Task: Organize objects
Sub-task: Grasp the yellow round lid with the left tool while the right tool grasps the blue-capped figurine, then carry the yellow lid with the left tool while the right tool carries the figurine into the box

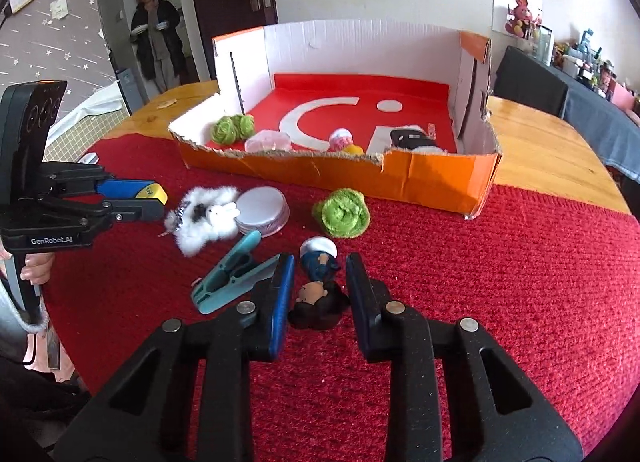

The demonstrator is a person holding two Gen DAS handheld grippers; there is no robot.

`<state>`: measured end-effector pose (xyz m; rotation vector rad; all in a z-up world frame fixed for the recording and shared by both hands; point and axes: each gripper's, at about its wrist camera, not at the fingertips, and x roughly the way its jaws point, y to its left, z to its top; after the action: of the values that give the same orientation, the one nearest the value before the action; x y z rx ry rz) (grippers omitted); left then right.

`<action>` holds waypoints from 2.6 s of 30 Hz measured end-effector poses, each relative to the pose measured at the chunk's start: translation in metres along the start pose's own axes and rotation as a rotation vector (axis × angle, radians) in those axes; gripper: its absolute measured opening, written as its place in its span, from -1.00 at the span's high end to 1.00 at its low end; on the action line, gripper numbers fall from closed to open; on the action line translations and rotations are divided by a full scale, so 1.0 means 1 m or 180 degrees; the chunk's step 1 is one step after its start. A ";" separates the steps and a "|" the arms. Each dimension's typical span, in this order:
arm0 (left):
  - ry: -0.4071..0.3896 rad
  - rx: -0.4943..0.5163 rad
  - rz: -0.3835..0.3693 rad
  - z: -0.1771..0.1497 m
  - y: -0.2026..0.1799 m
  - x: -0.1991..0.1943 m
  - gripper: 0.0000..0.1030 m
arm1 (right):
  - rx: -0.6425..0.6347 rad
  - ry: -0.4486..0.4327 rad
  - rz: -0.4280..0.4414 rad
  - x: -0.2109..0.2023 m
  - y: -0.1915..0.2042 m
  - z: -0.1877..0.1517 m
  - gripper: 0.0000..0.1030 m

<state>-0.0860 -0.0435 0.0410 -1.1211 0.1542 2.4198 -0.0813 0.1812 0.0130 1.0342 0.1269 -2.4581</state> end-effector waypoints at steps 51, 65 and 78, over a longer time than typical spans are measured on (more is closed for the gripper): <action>-0.0442 -0.0132 -0.0092 -0.005 -0.022 -0.035 0.39 | -0.0143 -0.0236 0.0161 -0.020 0.017 0.007 0.54; -0.0527 -0.0047 -0.0125 0.010 -0.027 -0.041 0.39 | -0.0130 -0.0244 0.0235 -0.022 0.014 0.015 0.54; -0.0368 0.0035 -0.0263 0.086 -0.024 -0.006 0.39 | -0.0041 -0.0231 0.0410 0.006 -0.017 0.091 0.54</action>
<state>-0.1315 0.0002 0.1039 -0.9606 0.0822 2.3996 -0.1523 0.1708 0.0725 0.9171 0.0509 -2.3714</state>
